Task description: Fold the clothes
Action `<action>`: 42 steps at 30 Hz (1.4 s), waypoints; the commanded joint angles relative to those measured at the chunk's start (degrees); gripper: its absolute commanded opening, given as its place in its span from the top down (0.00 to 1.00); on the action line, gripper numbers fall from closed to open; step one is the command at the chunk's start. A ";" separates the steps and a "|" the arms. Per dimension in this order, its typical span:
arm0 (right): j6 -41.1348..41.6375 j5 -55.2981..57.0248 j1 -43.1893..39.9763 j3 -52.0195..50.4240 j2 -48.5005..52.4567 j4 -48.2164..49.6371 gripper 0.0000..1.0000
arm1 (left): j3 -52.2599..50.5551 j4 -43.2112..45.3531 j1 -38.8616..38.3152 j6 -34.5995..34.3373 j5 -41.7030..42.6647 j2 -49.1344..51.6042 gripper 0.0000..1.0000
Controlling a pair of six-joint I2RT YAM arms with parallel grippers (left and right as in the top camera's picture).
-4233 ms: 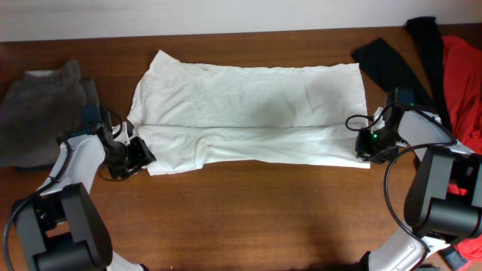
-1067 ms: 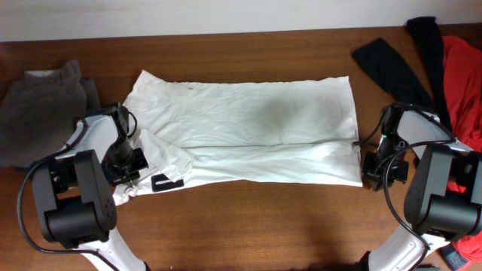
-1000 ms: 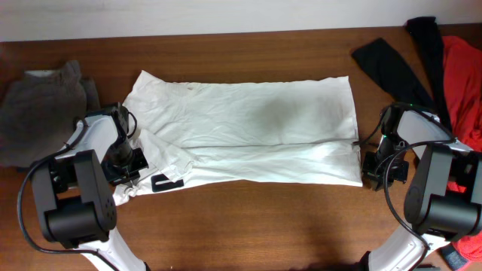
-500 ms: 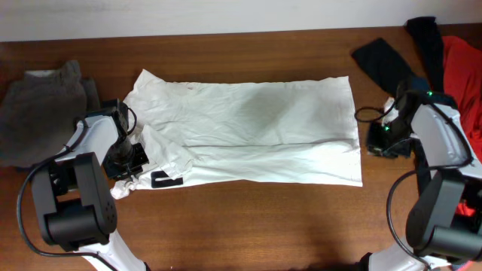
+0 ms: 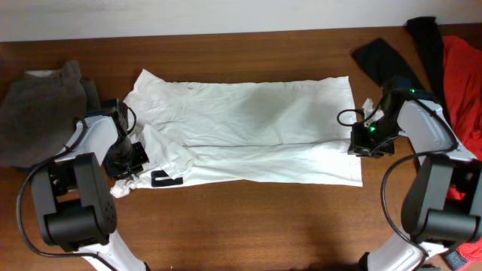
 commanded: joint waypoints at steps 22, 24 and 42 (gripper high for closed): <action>2.86 -1.29 0.26 2.12 6.75 5.46 0.96 | -0.52 0.76 -0.24 -0.74 1.22 -1.09 0.85; 2.84 -1.57 0.26 4.26 6.49 5.01 0.96 | -0.52 0.96 -0.24 -0.74 1.22 -1.09 0.85; 3.91 0.52 0.26 12.48 6.67 2.82 0.64 | -0.52 1.05 -0.24 -0.74 0.98 -1.09 0.85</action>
